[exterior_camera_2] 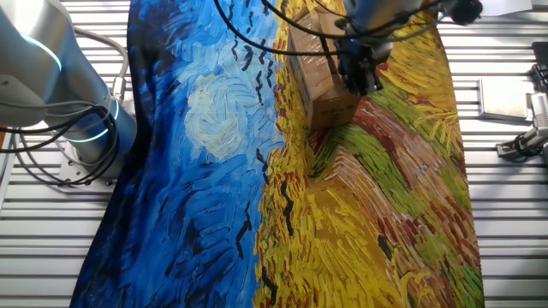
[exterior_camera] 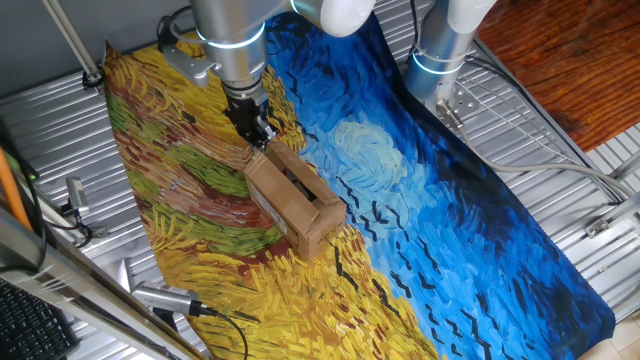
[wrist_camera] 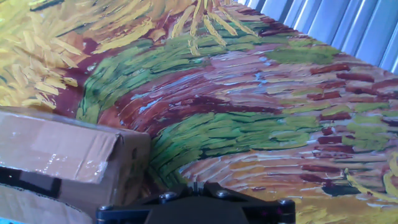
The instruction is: Open a box
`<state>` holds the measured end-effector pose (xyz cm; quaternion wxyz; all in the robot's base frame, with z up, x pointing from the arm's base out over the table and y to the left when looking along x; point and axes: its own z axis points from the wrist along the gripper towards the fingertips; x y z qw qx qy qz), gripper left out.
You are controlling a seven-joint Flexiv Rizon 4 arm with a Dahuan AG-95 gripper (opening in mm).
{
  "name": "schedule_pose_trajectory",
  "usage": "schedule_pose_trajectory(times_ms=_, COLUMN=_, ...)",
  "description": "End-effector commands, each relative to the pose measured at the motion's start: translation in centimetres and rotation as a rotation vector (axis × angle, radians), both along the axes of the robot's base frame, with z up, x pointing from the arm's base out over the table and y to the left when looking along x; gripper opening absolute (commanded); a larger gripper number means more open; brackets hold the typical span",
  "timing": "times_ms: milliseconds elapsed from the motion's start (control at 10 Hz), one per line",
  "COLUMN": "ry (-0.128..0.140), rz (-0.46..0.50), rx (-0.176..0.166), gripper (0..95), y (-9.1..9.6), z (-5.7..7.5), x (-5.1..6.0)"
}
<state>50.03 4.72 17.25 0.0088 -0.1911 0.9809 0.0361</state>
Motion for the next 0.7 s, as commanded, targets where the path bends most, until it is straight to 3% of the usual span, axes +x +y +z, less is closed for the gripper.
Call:
schedule_pose_trajectory(times_ms=100, ry=0.006, rz=0.004, rx=-0.004, gripper=0.0, y=0.01, z=0.0, x=0.21)
schedule_pose_trajectory(times_ms=700, ry=-0.009, rz=0.016, rx=0.002, gripper=0.0, y=0.01, z=0.01, x=0.21)
